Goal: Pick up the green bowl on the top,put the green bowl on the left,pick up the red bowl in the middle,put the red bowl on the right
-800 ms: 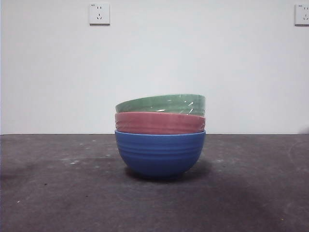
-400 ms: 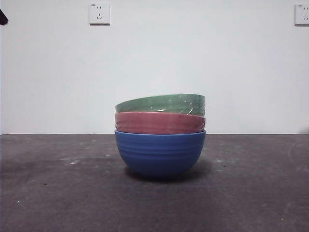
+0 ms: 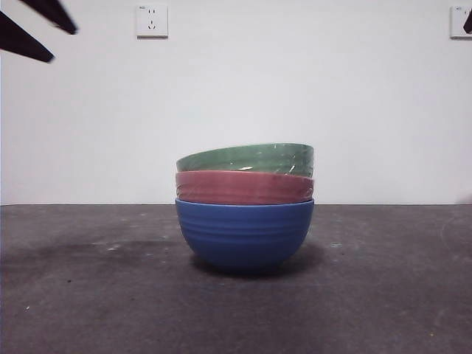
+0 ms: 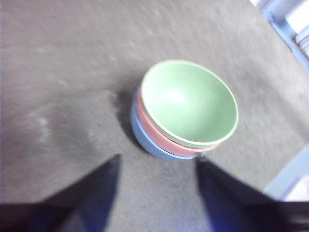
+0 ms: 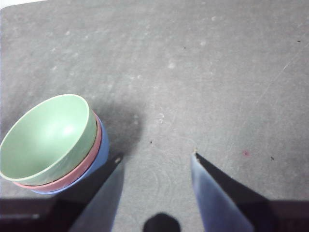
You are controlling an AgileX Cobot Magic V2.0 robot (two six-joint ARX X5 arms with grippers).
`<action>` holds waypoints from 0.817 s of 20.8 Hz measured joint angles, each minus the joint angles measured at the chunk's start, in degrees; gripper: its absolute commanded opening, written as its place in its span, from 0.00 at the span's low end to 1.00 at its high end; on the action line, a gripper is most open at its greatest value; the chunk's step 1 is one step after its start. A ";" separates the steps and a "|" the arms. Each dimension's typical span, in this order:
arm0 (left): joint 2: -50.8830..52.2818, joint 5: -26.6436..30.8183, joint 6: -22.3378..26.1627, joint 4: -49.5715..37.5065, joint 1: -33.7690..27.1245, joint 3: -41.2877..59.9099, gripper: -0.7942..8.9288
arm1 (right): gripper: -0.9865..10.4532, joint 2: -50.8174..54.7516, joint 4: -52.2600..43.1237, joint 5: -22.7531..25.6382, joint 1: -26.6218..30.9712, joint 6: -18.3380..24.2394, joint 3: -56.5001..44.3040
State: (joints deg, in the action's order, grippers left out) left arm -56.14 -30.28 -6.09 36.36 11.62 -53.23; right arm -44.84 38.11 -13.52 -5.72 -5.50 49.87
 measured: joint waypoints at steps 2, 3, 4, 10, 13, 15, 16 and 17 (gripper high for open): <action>-4.20 2.36 0.07 1.40 3.89 -3.34 0.42 | 0.28 0.02 0.02 -0.11 0.00 0.00 0.00; -6.64 3.26 0.11 2.27 6.10 -5.62 0.42 | 0.28 0.02 0.02 -1.09 0.00 0.00 0.00; -9.25 3.96 0.50 3.15 8.44 -8.07 0.42 | 0.28 0.02 0.02 -1.84 0.00 0.00 0.00; -22.08 4.66 7.23 10.27 23.06 -21.59 0.42 | 0.28 0.02 0.02 -2.93 0.00 -0.02 0.00; -26.29 8.17 12.48 11.39 29.59 -25.22 0.42 | 0.28 0.02 0.02 -2.95 0.00 -0.02 0.00; -29.35 13.75 13.99 11.30 32.44 -25.73 0.42 | 0.28 0.02 0.04 -2.97 0.00 -0.02 0.00; -31.41 16.31 14.93 11.06 33.33 -25.73 0.42 | 0.28 0.02 0.07 -2.97 0.00 -0.02 0.00; -33.09 18.25 15.76 10.67 33.75 -25.73 0.42 | 0.28 0.02 0.15 -2.97 0.00 -0.02 0.00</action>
State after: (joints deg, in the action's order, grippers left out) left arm -89.23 -12.03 9.67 47.03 45.36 -78.96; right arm -44.82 38.26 -16.49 -5.72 -5.52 49.87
